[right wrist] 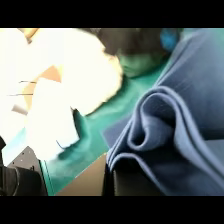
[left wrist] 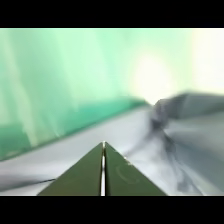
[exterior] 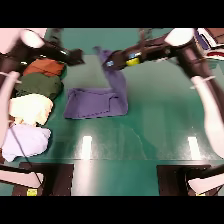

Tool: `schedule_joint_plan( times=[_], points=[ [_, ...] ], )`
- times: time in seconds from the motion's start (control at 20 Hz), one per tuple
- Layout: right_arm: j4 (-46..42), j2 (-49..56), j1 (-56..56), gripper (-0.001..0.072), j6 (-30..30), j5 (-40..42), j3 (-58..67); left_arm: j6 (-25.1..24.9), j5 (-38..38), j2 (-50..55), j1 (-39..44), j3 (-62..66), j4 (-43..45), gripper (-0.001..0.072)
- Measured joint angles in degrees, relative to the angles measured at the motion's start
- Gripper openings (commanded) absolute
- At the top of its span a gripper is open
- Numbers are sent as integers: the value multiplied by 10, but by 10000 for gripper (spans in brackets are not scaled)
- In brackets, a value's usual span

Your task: Fold the shirts.

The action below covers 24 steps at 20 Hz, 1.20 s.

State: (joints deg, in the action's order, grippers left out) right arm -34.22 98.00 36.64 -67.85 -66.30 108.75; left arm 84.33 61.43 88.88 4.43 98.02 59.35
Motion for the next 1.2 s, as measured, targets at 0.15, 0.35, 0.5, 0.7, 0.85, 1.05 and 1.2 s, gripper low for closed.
schedule_joint_plan(
  times=[0.15,0.35,0.5,0.7,0.85,1.05,1.2],
  points=[
    [7,86,63,455,10,28,64,-2,18,-53,-64,0,11,26],
    [10,136,89,463,16,42,75,-4,58,-86,-111,1,18,26],
    [2,120,53,433,15,0,29,-6,83,-95,-124,1,21,25],
    [-53,48,-32,432,7,-42,-98,-7,104,-99,-129,1,21,25],
    [-91,-9,-100,621,-19,-32,-210,-8,111,-99,-129,1,21,25],
    [-80,-29,-152,627,-35,4,-311,-16,103,-99,-106,-3,22,25],
    [-48,5,-150,624,-37,21,-326,-20,92,-98,-81,-4,22,25]
  ],
)
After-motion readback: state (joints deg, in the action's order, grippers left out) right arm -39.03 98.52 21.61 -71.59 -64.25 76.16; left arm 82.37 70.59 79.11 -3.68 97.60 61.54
